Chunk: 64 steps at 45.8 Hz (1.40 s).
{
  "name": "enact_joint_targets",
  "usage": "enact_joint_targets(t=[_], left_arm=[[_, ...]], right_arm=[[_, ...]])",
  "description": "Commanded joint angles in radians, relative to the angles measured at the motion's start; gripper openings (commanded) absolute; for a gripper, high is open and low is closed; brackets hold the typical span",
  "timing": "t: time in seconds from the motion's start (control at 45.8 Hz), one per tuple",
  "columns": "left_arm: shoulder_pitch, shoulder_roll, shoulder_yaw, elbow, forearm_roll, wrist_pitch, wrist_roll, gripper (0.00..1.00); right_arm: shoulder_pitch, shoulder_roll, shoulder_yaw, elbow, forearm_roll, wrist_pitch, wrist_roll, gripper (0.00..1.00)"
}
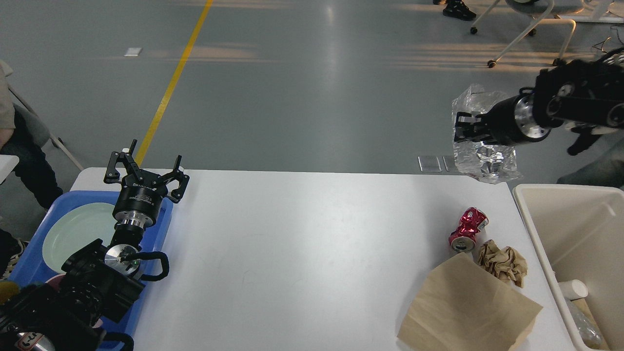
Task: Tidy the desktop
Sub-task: 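Lift the foil wrapper and drop it into the white bin, then lower the right gripper to the brown paper bag's edge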
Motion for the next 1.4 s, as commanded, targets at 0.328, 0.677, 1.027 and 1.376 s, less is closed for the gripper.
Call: enact_joint_targets(t=[0.328,0.677,1.027,1.376], left_arm=[[0.000,0.001,0.000,0.000,0.000,0.000,0.000,0.96],[0.000,0.000,0.000,0.000,0.000,0.000,0.000,0.96],[0.000,0.000,0.000,0.000,0.000,0.000,0.000,0.96],[0.000,0.000,0.000,0.000,0.000,0.000,0.000,0.96]], right_arm=[[-0.271,-0.094,-0.103,-0.282,-0.010,-0.085,-0.006,0.00],[-0.814,-0.078,0.022,-0.695,0.005,-0.142,-0.002,0.62],[-0.961,-0.042,0.070,-0.750,0.007,-0.174,0.002,1.00],[-0.581,-0.091,-0.267,-0.405,0.008,0.007,0.002,1.00]])
